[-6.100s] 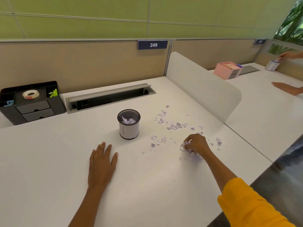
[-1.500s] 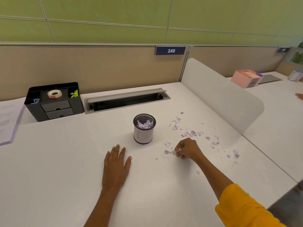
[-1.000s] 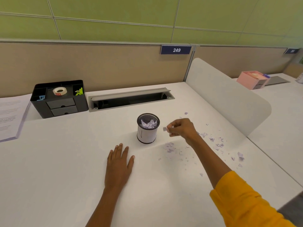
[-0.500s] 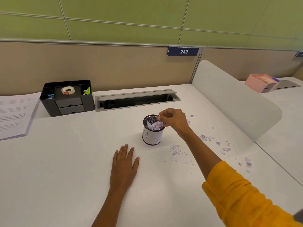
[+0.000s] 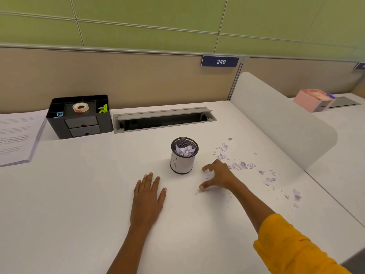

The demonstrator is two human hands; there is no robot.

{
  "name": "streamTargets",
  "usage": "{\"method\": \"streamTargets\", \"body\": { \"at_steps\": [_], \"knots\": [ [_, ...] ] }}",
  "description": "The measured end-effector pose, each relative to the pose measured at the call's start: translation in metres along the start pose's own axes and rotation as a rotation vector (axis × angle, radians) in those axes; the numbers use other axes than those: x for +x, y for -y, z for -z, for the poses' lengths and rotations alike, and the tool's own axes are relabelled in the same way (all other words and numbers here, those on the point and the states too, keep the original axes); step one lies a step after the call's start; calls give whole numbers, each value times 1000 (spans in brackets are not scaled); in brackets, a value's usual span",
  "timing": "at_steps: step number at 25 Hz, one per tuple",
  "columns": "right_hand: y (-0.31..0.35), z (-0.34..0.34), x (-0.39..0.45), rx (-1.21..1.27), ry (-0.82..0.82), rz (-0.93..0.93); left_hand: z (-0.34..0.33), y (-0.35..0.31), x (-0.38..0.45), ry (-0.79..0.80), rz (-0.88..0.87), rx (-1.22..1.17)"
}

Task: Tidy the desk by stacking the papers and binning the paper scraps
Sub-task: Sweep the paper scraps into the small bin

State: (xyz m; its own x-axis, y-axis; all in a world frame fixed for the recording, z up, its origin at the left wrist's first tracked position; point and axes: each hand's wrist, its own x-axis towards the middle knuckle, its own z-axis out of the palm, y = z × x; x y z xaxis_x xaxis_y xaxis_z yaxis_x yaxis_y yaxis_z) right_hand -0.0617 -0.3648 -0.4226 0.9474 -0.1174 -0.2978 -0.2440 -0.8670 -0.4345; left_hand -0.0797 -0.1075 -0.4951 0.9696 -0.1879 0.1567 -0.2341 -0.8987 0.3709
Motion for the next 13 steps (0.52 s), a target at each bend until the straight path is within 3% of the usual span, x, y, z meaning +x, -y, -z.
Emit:
{"method": "streamTargets", "body": {
  "at_steps": [4,9,13],
  "knots": [
    [-2,-5,-8,17,-21,54,-2,2,1,-7,-11,-3],
    [-3,-6,-20,164,-37,3,-5,2,1,-26,-29,14],
    [-4,-7,-22,143,-29,-35,-5,3,2,-46,-41,11]
  ]
}}
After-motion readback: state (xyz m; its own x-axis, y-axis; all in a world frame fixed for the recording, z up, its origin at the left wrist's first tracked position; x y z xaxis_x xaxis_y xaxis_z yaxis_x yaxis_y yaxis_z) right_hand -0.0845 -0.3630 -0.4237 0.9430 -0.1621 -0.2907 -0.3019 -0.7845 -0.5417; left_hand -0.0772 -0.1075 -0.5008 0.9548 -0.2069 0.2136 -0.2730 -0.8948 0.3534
